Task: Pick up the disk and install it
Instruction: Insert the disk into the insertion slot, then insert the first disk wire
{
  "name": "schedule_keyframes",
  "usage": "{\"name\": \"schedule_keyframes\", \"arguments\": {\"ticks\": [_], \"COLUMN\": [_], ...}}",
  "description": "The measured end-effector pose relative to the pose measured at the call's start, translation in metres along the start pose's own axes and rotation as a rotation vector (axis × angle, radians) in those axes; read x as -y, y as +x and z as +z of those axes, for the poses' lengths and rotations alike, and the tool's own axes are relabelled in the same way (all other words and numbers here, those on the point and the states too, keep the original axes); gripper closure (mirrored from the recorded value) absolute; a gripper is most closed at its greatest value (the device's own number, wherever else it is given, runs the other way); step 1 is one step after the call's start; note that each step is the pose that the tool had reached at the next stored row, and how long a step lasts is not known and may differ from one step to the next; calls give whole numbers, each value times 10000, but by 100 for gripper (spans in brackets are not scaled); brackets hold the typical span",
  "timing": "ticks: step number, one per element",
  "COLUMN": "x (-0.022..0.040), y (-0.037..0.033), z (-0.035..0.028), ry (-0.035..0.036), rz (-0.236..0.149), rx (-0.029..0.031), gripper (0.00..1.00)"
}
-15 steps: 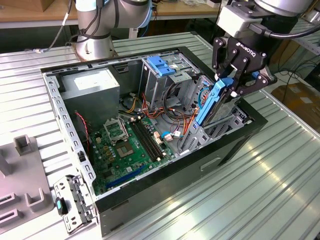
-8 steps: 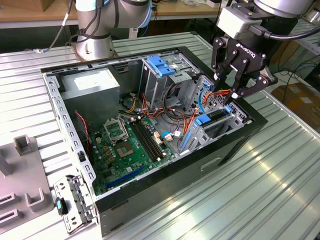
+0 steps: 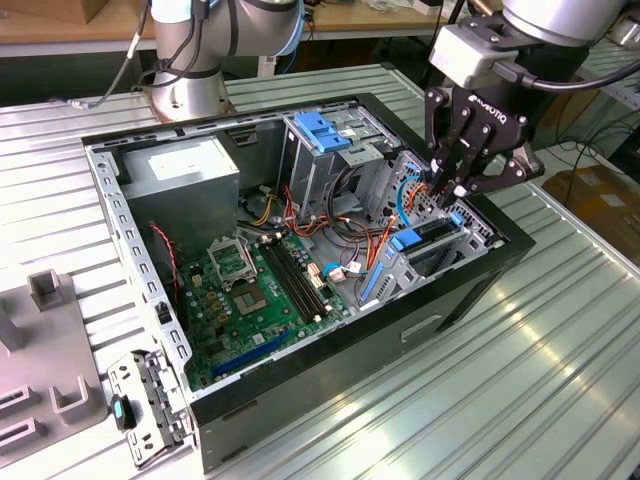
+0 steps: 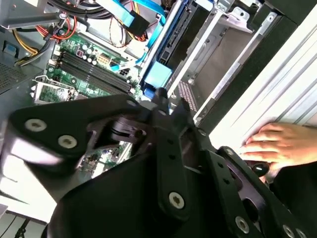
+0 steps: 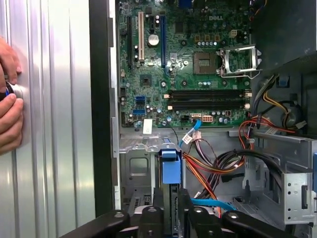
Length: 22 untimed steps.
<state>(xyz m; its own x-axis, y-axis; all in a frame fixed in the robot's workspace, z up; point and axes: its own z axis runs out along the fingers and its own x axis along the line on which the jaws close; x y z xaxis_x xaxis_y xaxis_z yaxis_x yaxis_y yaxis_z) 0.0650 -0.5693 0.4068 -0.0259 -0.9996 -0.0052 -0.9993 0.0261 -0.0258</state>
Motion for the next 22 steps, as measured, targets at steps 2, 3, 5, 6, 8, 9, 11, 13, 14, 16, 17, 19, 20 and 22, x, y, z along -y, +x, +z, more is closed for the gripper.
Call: {"name": "schedule_keyframes", "arguments": {"ticks": [2,3,5,6,8,9,11,13,14,16,17,19,20,22], "x": [0,1,1,2,2,2,2,2,2,2,1,1,2,1], "y": [5,8,10,9,9,10,10,10,10,10,10,10,10,10], "z": [36,57,92,98,97,98,98,99,99,99,99,99,99,99], "ry": [0,0,3,15,27,32,40,50,55,68,75,87,91,99], "rz": [1,0,0,0,-2,-1,-1,-1,-1,-1,-1,0,-1,-1], "rx": [1,1,0,0,-2,-1,0,1,2,1,2,2,2,3], "gripper": [82,88,89,89,89,89,89,89,89,89,89,89,89,89]}}
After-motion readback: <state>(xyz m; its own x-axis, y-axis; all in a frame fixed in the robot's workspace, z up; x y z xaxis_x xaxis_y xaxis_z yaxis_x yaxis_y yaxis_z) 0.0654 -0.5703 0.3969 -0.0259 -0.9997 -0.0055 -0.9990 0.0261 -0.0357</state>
